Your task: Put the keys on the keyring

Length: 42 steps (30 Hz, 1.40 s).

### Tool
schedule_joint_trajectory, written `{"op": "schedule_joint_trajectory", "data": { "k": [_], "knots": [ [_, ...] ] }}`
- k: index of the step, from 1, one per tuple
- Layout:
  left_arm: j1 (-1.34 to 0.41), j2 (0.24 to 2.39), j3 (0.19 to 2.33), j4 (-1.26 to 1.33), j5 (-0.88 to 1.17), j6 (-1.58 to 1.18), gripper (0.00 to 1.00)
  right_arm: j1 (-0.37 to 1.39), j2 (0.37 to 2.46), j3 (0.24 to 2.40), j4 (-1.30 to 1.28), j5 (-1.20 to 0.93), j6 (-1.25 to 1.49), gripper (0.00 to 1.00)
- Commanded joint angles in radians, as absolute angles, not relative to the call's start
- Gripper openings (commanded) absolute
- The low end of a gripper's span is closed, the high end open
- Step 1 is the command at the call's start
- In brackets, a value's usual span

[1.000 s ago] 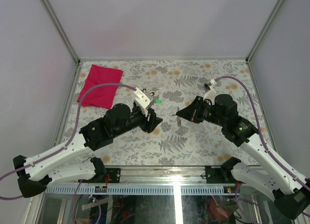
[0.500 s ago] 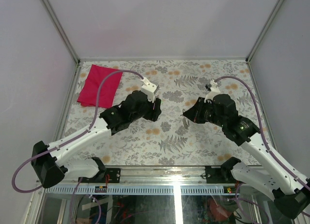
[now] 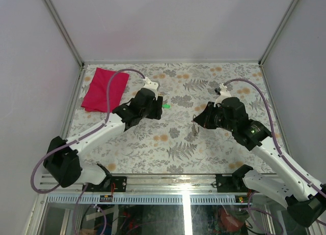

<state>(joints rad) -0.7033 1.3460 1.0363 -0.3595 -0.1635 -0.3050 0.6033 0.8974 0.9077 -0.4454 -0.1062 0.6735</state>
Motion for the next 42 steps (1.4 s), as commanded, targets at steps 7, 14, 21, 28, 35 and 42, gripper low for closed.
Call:
{"op": "schedule_joint_trajectory", "data": {
  "k": [7, 14, 21, 28, 35, 42],
  "knots": [
    [-0.572, 1.485, 1.086, -0.247, -0.162, -0.363, 0.51, 0.607, 0.874, 0.930, -0.436, -0.155, 0.647, 0.00],
    [-0.562, 1.515, 1.108, -0.299, -0.217, -0.435, 0.51, 0.608, 0.848, 0.933, -0.449, -0.168, 0.653, 0.00],
    [-0.563, 1.513, 1.122, -0.326, -0.230, -0.504, 0.51, 0.608, 0.827, 0.957, -0.551, -0.154, 0.633, 0.00],
    [-0.571, 1.496, 1.115, -0.287, -0.167, -0.494, 0.50, 0.607, 0.817, 0.935, -0.512, -0.172, 0.675, 0.00],
    [-0.630, 1.221, 0.920, -0.005, -0.004, -0.266, 0.54, 0.608, 0.807, 0.971, -0.469, -0.182, 0.726, 0.00],
    [-0.647, 1.006, 0.791, 0.216, 0.317, -0.165, 0.57, 0.607, 0.818, 0.990, -0.368, -0.235, 0.821, 0.00]
  ]
}}
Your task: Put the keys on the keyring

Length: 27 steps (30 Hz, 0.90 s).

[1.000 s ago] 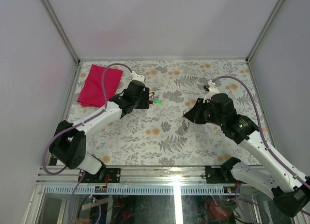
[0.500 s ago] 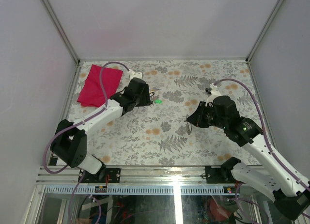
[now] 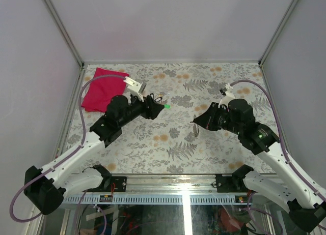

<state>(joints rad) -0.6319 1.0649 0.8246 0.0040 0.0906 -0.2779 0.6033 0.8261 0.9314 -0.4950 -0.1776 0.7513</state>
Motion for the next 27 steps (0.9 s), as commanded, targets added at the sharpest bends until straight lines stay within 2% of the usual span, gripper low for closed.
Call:
{"op": "schedule_joint_trajectory", "data": {
  "k": [1, 5, 13, 27],
  "knots": [
    [-0.653, 0.993, 0.788, 0.226, 0.359, -0.142, 0.56, 0.607, 0.825, 0.991, -0.345, -0.254, 0.838, 0.00],
    [-0.685, 0.941, 0.765, 0.275, 0.481, -0.041, 0.55, 0.608, 0.850, 0.976, -0.223, -0.359, 0.928, 0.00],
    [-0.718, 0.860, 0.751, 0.287, 0.552, 0.108, 0.55, 0.608, 0.865, 0.909, 0.027, -0.464, 1.119, 0.00],
    [-0.727, 0.896, 0.779, 0.370, 0.611, 0.103, 0.46, 0.608, 0.875, 0.871, 0.149, -0.523, 1.199, 0.00]
  ]
}}
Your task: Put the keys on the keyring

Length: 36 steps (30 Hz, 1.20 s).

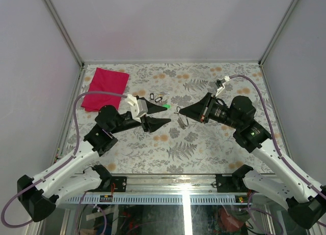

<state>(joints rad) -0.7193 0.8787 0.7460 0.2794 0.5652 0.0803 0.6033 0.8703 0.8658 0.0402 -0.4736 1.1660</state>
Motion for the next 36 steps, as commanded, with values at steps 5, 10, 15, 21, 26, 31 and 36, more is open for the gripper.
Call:
{"op": "schedule_joint_trajectory", "data": {
  "k": [5, 10, 15, 21, 26, 31, 36],
  "knots": [
    [-0.737, 0.914, 0.788, 0.408, 0.627, 0.084, 0.45, 0.607, 0.876, 0.871, 0.150, -0.528, 1.200, 0.00],
    [-0.744, 0.934, 0.808, 0.428, 0.627, 0.077, 0.41, 0.608, 0.887, 0.875, 0.158, -0.549, 1.202, 0.00],
    [-0.754, 0.951, 0.825, 0.430, 0.628, 0.083, 0.37, 0.608, 0.896, 0.869, 0.170, -0.563, 1.204, 0.00],
    [-0.761, 0.970, 0.843, 0.393, 0.629, 0.109, 0.25, 0.607, 0.902, 0.877, 0.185, -0.577, 1.209, 0.00],
    [-0.763, 0.974, 0.852, 0.381, 0.633, 0.117, 0.11, 0.607, 0.902, 0.873, 0.183, -0.578, 1.205, 0.00],
    [-0.763, 0.973, 0.864, 0.365, 0.627, 0.111, 0.00, 0.608, 0.903, 0.872, 0.181, -0.575, 1.195, 0.00],
    [-0.763, 0.965, 0.885, 0.327, 0.608, 0.062, 0.00, 0.609, 0.898, 0.875, 0.178, -0.576, 1.160, 0.18]
  ]
}}
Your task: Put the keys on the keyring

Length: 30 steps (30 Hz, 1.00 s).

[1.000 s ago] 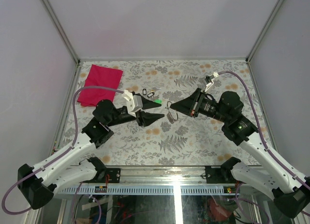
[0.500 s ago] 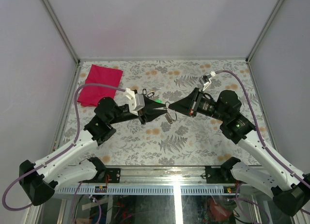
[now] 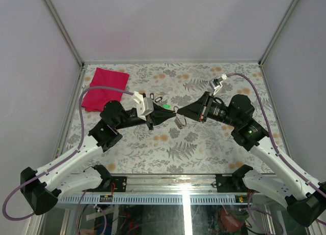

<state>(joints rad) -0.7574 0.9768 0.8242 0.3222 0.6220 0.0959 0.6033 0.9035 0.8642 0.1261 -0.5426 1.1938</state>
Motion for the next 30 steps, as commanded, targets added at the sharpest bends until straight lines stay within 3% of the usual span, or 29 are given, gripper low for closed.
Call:
{"op": "schedule_joint_trajectory", "data": {
  "k": [1, 5, 8, 16, 25, 30],
  "knots": [
    [-0.762, 0.964, 0.893, 0.311, 0.605, 0.052, 0.00, 0.608, 0.897, 0.879, 0.178, -0.577, 1.152, 0.23],
    [-0.763, 0.962, 0.921, 0.244, 0.595, 0.020, 0.00, 0.607, 0.895, 0.916, 0.146, -0.581, 1.076, 0.44],
    [-0.762, 0.959, 0.928, 0.218, 0.588, -0.013, 0.00, 0.608, 0.886, 0.959, 0.071, -0.559, 0.963, 0.51],
    [-0.764, 0.981, 0.984, 0.080, 0.513, -0.140, 0.00, 0.607, 0.782, 1.010, -0.031, -0.437, 0.501, 0.53],
    [-0.762, 0.997, 1.037, -0.066, 0.471, -0.167, 0.00, 0.607, 0.597, 0.812, 0.196, -0.448, 0.063, 0.60],
    [-0.763, 1.002, 1.062, -0.136, 0.432, -0.150, 0.00, 0.608, 0.601, 0.861, 0.132, -0.514, -0.109, 0.60]
  ]
}}
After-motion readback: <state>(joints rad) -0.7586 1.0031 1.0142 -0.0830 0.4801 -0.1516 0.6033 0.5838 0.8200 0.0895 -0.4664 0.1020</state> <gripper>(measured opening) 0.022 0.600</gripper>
